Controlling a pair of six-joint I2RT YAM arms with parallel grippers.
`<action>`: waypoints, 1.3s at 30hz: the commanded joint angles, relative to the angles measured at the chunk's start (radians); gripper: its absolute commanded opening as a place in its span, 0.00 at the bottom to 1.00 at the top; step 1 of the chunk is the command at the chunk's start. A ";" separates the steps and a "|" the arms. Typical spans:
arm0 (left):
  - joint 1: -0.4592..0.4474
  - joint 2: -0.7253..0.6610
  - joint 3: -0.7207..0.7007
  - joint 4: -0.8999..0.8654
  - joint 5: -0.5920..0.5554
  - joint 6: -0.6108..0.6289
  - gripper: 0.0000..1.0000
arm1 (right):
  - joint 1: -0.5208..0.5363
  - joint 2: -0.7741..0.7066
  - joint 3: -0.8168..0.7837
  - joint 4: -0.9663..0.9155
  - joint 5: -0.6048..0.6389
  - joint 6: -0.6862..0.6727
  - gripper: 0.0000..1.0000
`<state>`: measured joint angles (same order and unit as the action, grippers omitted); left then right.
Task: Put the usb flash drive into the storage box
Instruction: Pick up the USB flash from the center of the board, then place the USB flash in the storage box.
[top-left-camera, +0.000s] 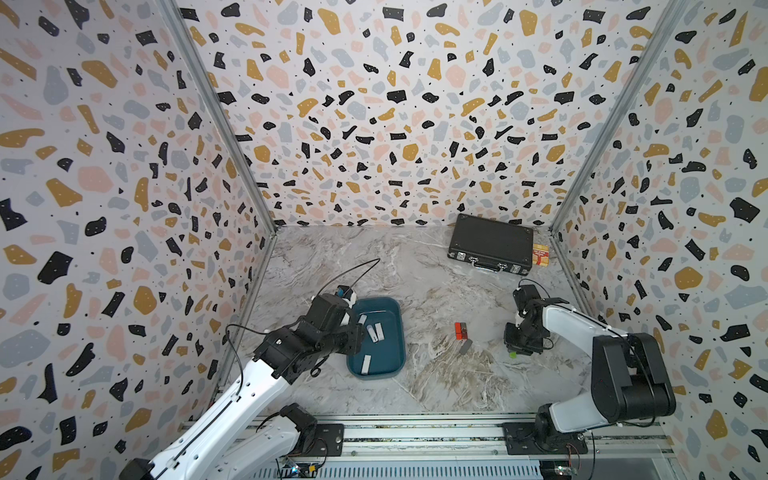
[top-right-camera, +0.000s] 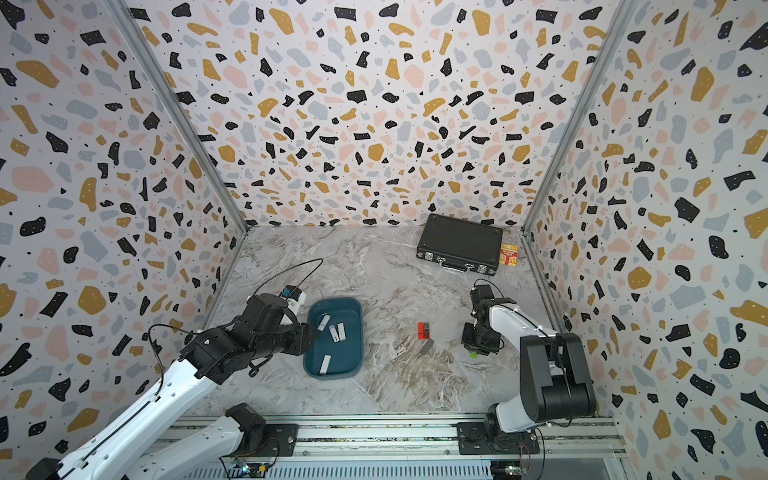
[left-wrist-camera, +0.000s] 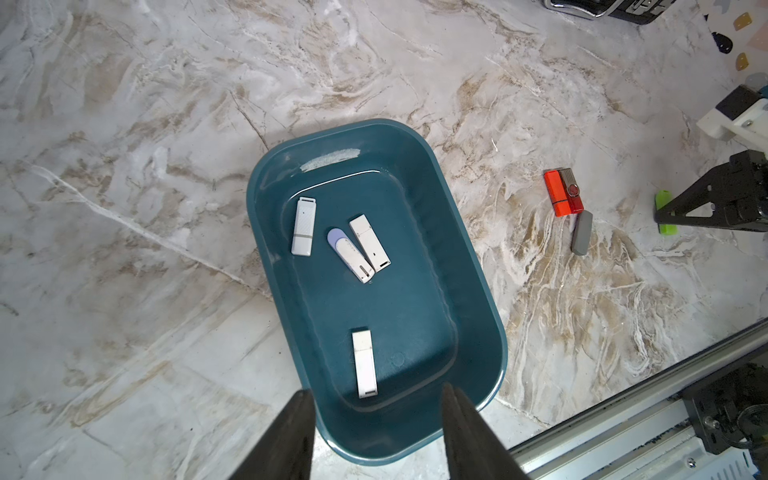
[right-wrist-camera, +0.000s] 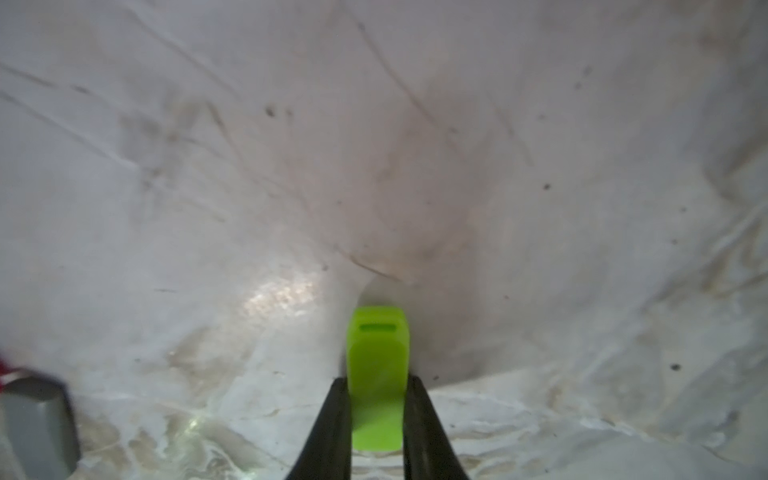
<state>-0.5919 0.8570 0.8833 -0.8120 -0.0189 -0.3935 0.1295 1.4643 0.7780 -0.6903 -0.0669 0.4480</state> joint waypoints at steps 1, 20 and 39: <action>-0.006 -0.028 -0.006 -0.005 -0.030 -0.004 0.53 | 0.045 -0.099 0.053 -0.001 -0.073 -0.003 0.14; -0.008 -0.090 -0.007 -0.025 -0.164 -0.030 0.53 | 0.822 0.301 0.604 0.231 -0.067 0.280 0.16; -0.037 -0.075 -0.007 -0.035 -0.194 -0.036 0.54 | 0.842 0.447 0.800 0.072 0.100 0.184 0.43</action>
<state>-0.6189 0.7807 0.8833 -0.8467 -0.1940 -0.4236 0.9775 2.0235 1.5627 -0.5804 -0.0074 0.6708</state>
